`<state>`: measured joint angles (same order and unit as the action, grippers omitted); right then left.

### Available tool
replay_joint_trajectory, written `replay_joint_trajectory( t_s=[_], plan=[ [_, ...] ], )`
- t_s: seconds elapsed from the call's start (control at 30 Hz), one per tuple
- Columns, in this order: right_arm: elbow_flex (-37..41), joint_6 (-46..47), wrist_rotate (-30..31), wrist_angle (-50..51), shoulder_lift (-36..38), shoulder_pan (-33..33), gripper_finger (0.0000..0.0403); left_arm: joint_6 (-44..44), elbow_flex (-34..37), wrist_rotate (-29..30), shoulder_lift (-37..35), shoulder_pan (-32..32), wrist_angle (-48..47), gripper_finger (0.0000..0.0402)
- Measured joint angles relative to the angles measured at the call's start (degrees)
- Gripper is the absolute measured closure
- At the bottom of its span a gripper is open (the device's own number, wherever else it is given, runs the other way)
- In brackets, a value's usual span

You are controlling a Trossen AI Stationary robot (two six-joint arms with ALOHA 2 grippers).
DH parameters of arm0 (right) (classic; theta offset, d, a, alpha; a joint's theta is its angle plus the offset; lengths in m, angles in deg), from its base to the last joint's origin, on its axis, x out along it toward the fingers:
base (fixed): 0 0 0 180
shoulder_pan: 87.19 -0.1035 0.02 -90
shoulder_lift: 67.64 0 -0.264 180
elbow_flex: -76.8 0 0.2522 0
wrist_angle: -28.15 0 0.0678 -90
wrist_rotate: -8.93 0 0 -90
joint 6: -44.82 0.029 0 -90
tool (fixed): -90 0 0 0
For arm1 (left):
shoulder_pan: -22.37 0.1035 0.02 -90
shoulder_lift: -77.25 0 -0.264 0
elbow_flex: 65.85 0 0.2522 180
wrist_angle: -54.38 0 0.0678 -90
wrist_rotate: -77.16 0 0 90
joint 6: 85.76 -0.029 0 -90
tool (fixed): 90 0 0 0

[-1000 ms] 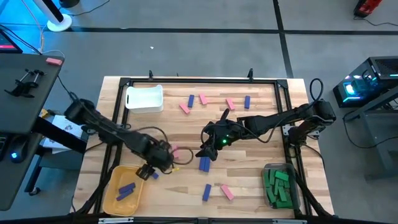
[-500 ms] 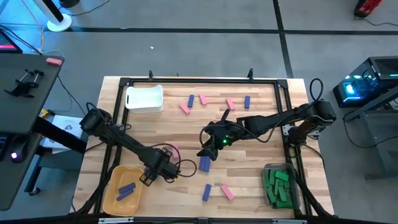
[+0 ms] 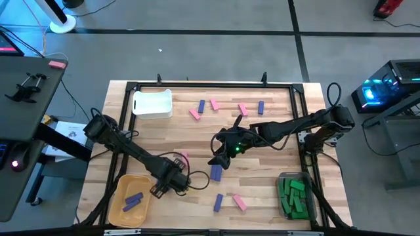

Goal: Sort blocks
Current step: Put the purple block into the yellow bin

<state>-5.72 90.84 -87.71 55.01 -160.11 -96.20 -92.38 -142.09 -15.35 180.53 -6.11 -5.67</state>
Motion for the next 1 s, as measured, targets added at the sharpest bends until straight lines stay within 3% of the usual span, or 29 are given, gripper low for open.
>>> replay_joint_trajectory(
  t_s=[0.23,0.43,0.57,0.87,1.0],
  plan=[
    [0.0,0.1,0.0,0.0,0.0,0.0,0.0190,8.0,-0.2,1.4,0.2,4.1,7.4,0.0155],
    [0.0,0.0,0.0,0.0,0.0,0.0,0.0190,12.9,-5.0,0.9,-0.4,6.0,-1.5,0.0155],
    [0.0,0.0,0.0,0.0,0.0,0.0,0.0190,13.9,-6.0,0.1,-2.4,5.1,-2.1,0.0155],
    [0.0,0.0,0.1,0.6,0.0,0.0,0.0190,14.5,-0.1,-1.4,-2.5,-0.1,3.8,0.0155],
    [0.0,-0.5,0.1,0.6,0.0,0.0,0.0190,16.3,1.9,2.3,-2.5,-0.2,6.9,0.0155]
  ],
)
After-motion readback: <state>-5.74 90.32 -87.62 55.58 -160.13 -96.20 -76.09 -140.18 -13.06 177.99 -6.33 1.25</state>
